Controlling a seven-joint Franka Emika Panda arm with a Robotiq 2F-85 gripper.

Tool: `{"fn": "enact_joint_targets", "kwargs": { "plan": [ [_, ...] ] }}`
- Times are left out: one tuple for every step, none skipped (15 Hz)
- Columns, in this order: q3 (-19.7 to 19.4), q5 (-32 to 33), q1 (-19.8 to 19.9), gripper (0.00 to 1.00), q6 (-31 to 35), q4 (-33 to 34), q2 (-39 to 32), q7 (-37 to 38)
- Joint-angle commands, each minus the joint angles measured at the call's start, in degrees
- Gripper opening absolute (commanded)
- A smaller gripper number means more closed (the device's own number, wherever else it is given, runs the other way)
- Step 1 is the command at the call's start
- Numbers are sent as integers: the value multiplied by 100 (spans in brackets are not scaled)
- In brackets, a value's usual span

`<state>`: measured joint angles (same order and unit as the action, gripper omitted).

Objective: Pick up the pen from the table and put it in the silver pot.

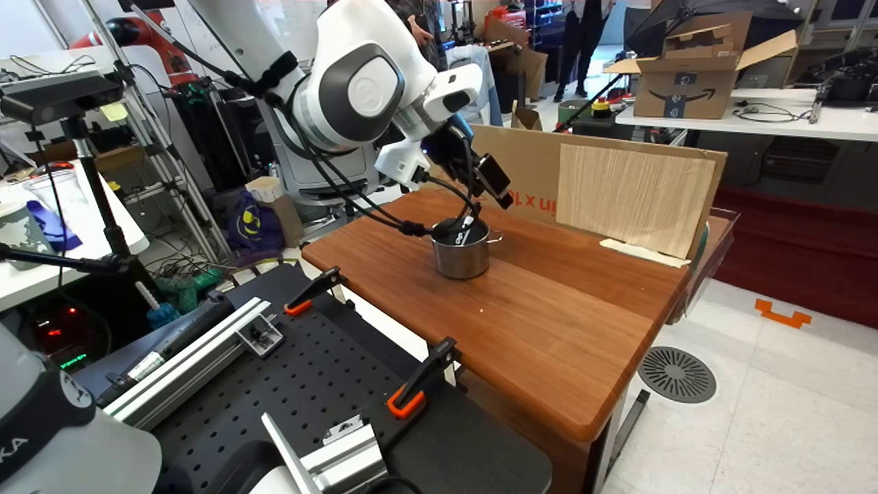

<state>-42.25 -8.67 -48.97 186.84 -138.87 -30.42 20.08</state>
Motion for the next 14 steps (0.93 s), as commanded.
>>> {"fn": "enact_joint_targets", "kwargs": {
  "plan": [
    [156, -233, 138, 100, -25, 99, -34, -273],
    [162, -228, 145, 100, -32, 101, -28, -289],
    [169, -225, 155, 100, -37, 103, -24, -299],
    [170, -225, 159, 100, -41, 103, -20, -304],
    [169, -224, 159, 100, -39, 98, -12, -310],
    [171, -223, 164, 100, -37, 98, -9, -316],
    [159, -216, 152, 100, -41, 82, 15, -333],
    [146, -219, 139, 100, -32, 74, 20, -336],
    [58, 39, 87, 100, -50, 34, 61, -128],
    [41, 51, 71, 100, -43, 18, 76, -131],
    [5, 54, 34, 100, -19, -28, 121, -139],
    [-15, 63, 16, 100, -24, -50, 146, -153],
    [-55, 70, -21, 100, -19, -100, 210, -168],
    [-74, 83, -36, 100, -28, -127, 260, -185]
  ]
}}
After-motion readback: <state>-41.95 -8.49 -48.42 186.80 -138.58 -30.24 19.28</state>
